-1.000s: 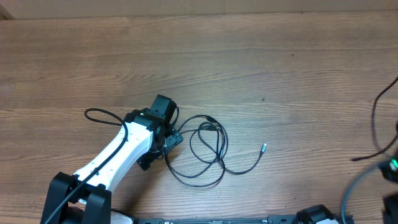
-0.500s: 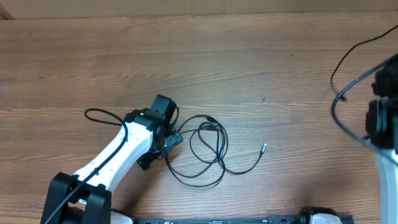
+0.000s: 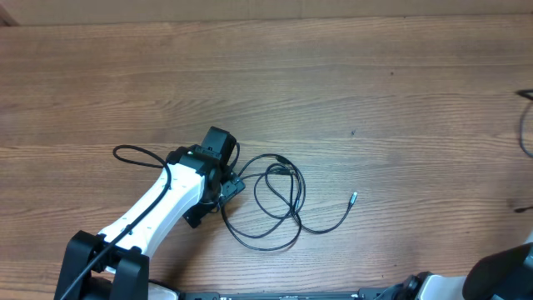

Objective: Untangle cables

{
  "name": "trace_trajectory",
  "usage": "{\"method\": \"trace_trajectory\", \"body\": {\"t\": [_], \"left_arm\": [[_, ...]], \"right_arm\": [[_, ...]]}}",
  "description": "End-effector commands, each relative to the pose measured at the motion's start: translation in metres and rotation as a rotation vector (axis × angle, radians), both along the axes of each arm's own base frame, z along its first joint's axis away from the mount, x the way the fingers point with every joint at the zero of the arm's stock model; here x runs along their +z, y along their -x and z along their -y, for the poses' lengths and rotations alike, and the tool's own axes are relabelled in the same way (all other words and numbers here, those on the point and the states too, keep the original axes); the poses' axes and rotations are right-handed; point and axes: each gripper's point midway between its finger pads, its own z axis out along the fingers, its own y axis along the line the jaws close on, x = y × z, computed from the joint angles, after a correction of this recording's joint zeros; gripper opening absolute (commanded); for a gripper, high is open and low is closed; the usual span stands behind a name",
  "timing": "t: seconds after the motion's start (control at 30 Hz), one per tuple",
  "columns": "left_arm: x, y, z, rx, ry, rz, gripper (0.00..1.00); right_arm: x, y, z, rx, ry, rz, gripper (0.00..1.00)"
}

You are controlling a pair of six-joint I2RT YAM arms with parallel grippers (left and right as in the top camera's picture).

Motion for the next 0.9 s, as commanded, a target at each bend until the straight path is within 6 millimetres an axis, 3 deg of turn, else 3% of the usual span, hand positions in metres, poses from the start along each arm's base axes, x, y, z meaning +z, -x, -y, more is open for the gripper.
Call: {"method": "trace_trajectory", "body": {"t": [0.0,0.23,0.37,0.5,0.53,0.63,0.67,0.87], "left_arm": [[0.003,-0.004,-0.003,0.015,-0.012,0.017,0.99],[0.003,-0.004,-0.003,0.015,-0.012,0.017,0.99],[0.003,-0.004,-0.003,0.015,-0.012,0.017,0.99],[0.003,-0.004,-0.003,0.015,-0.012,0.017,1.0],[0.003,-0.004,-0.003,0.015,-0.012,0.017,0.99],[0.003,-0.004,-0.003,0.015,-0.012,0.017,1.0],[0.003,-0.004,-0.003,0.015,-0.012,0.017,0.99],[0.003,-0.004,-0.003,0.015,-0.012,0.017,1.0]], "right_arm": [[0.003,0.002,0.016,0.064,-0.067,0.188,0.04],[-0.058,0.0,0.061,0.231,-0.279,0.24,0.04],[-0.113,0.004,0.088,0.217,-0.389,0.233,0.04],[-0.166,0.006,0.1,0.19,-0.498,0.222,0.07],[-0.177,0.007,0.101,0.17,-0.521,0.232,0.18],[-0.191,0.007,0.102,0.148,-0.553,0.245,0.86],[-0.191,0.006,0.102,0.144,-0.556,0.252,1.0],[-0.162,0.002,0.089,0.159,-0.535,0.293,1.0]]}}
